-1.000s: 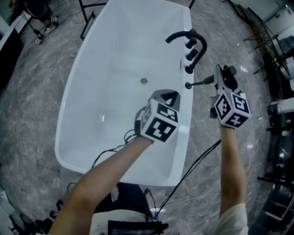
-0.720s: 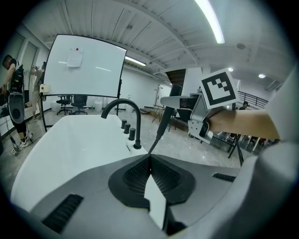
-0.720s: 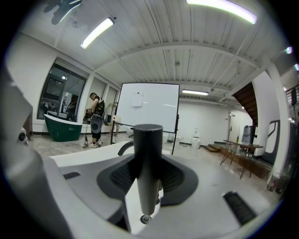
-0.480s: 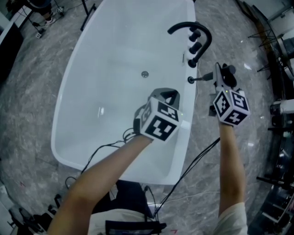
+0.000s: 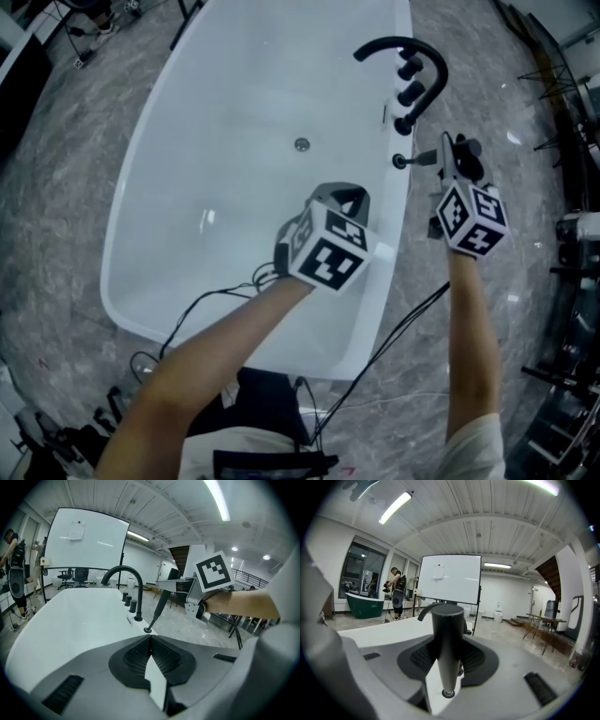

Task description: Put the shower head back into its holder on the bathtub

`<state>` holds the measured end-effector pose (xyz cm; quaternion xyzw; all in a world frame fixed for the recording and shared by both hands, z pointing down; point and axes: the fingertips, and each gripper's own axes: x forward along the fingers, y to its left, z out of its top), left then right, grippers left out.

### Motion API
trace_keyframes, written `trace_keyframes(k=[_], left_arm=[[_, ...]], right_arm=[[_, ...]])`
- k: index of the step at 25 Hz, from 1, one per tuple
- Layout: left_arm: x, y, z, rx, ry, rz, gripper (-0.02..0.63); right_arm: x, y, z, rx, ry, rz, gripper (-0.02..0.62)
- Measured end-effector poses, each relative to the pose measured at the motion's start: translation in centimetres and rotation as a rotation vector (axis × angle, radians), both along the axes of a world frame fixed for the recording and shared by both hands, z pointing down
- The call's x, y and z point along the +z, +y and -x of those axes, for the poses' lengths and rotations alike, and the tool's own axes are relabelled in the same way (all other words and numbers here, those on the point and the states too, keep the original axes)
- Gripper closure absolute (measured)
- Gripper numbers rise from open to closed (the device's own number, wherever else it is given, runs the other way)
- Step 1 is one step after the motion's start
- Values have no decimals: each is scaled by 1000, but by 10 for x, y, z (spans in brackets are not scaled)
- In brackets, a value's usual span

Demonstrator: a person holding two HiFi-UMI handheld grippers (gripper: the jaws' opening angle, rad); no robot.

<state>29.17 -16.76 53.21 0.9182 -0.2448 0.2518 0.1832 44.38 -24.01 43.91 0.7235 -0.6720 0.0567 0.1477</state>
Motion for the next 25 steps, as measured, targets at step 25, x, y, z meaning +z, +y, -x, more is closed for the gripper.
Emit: trace_keyframes(k=[25], left_arm=[[46,12,-4,20,-18,79,591]], right_arm=[[54,-26,-16,16,-36,41,468]])
